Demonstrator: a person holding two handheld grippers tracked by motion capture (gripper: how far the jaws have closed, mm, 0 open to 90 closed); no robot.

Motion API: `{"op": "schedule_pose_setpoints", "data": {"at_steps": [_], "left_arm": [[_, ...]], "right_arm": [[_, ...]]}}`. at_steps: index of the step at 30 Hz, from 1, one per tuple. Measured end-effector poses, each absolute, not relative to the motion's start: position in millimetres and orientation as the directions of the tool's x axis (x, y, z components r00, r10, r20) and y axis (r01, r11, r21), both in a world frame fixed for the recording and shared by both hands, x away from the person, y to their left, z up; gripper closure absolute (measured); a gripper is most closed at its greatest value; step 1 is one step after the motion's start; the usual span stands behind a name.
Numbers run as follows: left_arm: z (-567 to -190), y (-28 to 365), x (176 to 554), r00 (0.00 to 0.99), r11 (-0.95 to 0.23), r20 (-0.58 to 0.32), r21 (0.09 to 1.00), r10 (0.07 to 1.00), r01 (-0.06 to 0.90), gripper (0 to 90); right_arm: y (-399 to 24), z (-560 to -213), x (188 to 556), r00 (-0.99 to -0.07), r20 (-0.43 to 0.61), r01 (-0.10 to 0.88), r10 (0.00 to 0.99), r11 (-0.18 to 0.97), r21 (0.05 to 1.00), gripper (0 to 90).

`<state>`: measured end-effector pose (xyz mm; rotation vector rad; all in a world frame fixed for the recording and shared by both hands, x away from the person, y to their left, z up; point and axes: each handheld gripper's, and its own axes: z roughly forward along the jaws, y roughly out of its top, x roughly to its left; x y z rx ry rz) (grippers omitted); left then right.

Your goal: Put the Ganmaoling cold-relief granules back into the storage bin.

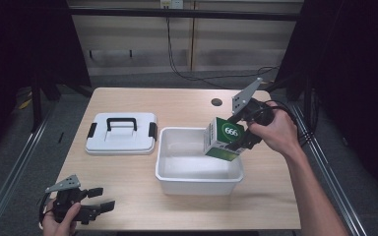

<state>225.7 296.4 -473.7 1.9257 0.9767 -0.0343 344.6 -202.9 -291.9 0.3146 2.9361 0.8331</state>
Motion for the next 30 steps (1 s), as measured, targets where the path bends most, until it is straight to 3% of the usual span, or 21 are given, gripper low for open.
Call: {"op": "schedule_pose_setpoints", "data": {"at_steps": [30], "left_arm": [[-474.8, 295.7, 227.0, 0.681, -0.242, -0.398, 0.727, 0.614, 0.643, 17.0]], "right_arm": [[-176.9, -332.7, 352.6, -0.987, 0.006, 0.156, 0.163, 0.933, 0.323, 14.8]]}}
